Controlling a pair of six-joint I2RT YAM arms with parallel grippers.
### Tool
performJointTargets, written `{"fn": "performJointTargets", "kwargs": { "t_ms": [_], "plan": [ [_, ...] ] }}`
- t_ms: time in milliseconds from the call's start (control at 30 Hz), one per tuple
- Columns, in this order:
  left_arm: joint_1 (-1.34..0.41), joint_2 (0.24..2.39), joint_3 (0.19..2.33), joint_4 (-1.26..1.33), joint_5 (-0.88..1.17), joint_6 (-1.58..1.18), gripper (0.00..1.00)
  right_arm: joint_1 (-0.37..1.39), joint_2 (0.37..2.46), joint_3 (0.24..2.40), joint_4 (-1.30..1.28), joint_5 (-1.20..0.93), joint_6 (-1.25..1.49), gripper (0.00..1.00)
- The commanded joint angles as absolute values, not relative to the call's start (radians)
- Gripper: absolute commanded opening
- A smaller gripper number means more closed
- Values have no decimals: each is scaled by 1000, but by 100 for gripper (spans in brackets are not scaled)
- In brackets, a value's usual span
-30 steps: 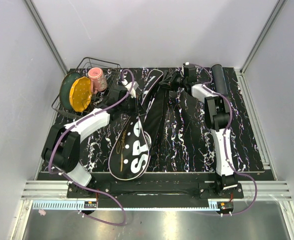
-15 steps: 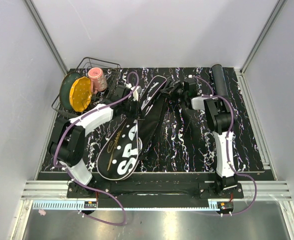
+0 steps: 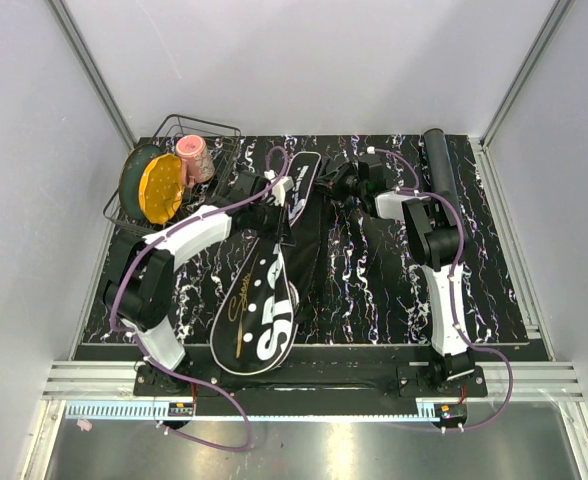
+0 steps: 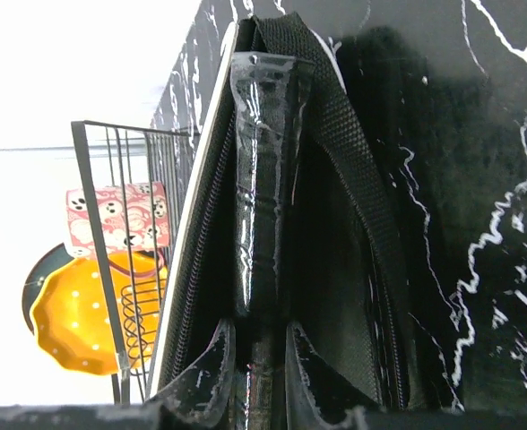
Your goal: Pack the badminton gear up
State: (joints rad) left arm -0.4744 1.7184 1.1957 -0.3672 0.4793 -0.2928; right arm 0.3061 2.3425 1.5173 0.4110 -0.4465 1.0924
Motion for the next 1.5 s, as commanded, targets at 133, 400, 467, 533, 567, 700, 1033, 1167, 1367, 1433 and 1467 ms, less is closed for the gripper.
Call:
{"fn": "performJointTargets", "kwargs": {
  "t_ms": [133,400,467,533,567,700,1033,1167,1367,1433,1467],
  "plan": [
    [-440,1680,1264,-166,526,-301,0,344,2137,1444,157,-581,904,53],
    [-420,1674,1266,-169,543,-318,0,282,1838,1244,-138,-505,666,84],
    [-416,1674,1267,-170,554,-324,0,281,1789,1200,-149,-486,702,86],
    [-414,1669,1269,-169,566,-328,0,281,1778,1128,-132,-482,773,86],
    [-414,1664,1269,-167,571,-330,0,281,1775,1062,-67,-486,875,86],
    [-416,1655,1256,-160,584,-331,0,287,1792,916,236,-534,1094,80],
    [-414,1643,1252,-144,641,-345,0,367,1850,896,305,-443,1207,69],
    [-414,1635,1250,-140,655,-345,0,423,1887,905,347,-400,1266,65],
    [-416,1634,1253,-143,678,-345,0,445,1878,913,330,-325,1275,48],
    [-416,1635,1258,-156,660,-333,0,446,1853,910,302,-305,1269,33],
    [-414,1637,1272,-190,644,-324,0,448,1817,907,282,-281,1263,27]
  ]
}}
